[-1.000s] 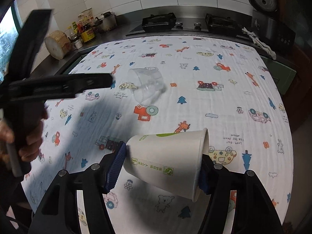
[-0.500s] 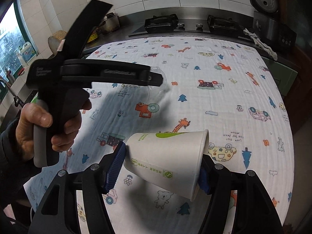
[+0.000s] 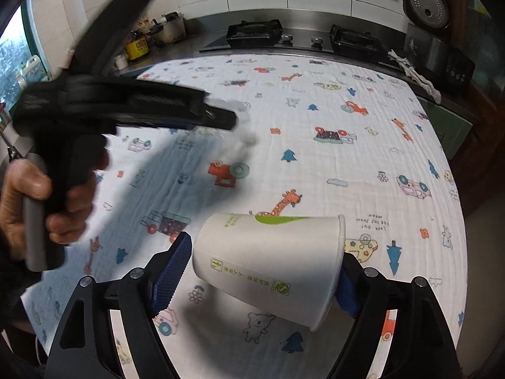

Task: Collect trash
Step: 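Lift the paper cup and clear cup and carry them toward the green basket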

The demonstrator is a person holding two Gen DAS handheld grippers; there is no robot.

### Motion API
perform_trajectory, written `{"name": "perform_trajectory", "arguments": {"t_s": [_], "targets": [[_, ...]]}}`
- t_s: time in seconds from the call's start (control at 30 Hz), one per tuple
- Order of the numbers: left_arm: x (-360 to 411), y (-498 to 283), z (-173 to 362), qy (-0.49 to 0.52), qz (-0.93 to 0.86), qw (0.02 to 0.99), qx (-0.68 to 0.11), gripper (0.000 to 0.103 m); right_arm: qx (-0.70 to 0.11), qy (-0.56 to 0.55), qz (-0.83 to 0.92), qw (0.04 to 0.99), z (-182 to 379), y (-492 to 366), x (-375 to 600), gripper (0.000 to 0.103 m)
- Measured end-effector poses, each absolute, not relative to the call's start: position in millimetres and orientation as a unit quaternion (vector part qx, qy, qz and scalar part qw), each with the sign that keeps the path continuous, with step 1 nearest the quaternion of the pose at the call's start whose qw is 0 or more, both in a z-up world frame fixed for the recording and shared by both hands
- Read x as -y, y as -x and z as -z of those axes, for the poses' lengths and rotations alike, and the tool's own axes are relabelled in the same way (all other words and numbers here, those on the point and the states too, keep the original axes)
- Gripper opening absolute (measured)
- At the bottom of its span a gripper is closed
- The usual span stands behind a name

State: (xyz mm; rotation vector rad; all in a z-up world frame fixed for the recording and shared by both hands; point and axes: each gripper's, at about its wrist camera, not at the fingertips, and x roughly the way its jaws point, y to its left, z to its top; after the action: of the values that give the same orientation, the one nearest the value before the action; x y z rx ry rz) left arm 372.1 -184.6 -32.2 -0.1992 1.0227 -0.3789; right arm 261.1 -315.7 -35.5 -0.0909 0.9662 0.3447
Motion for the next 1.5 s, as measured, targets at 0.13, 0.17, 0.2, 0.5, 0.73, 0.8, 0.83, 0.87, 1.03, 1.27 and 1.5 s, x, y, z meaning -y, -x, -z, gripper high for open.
{"name": "perform_trajectory", "arguments": {"t_s": [0.13, 0.17, 0.2, 0.5, 0.73, 0.8, 0.83, 0.87, 1.03, 1.27, 1.5], "targets": [[174, -361, 18, 0.096, 0.18, 0.856, -0.474, 0.059, -0.462, 0.055, -0.156, 0.872, 37, -260, 312, 0.075], [171, -357, 14, 0.095, 0.178, 0.858, -0.472, 0.059, -0.459, 0.062, -0.153, 0.873, 36, -259, 310, 0.074], [167, -353, 10, 0.095, 0.177, 0.86, -0.469, 0.059, -0.456, 0.064, -0.151, 0.875, 35, -258, 308, 0.073], [111, -309, -27, 0.108, 0.148, 0.879, -0.44, 0.059, -0.459, 0.058, -0.179, 0.868, 28, -245, 286, 0.048], [61, -277, -48, 0.118, 0.121, 0.894, -0.416, 0.059, -0.461, 0.05, -0.193, 0.865, 30, -229, 277, 0.039], [49, -271, -50, 0.123, 0.117, 0.895, -0.412, 0.059, -0.459, 0.044, -0.196, 0.866, 32, -227, 278, 0.037], [42, -267, -52, 0.126, 0.113, 0.896, -0.41, 0.059, -0.457, 0.04, -0.196, 0.867, 32, -225, 279, 0.035], [36, -263, -53, 0.127, 0.11, 0.897, -0.408, 0.059, -0.456, 0.034, -0.196, 0.868, 32, -224, 279, 0.035], [9, -242, -60, 0.13, 0.098, 0.902, -0.4, 0.059, -0.451, 0.004, -0.19, 0.872, 38, -222, 279, 0.028], [-29, -214, -74, 0.134, 0.079, 0.911, -0.381, 0.059, -0.456, -0.02, -0.192, 0.869, 37, -220, 279, 0.029], [-59, -196, -81, 0.136, 0.06, 0.918, -0.367, 0.059, -0.466, 0.002, -0.188, 0.864, 30, -198, 285, 0.055]]}}
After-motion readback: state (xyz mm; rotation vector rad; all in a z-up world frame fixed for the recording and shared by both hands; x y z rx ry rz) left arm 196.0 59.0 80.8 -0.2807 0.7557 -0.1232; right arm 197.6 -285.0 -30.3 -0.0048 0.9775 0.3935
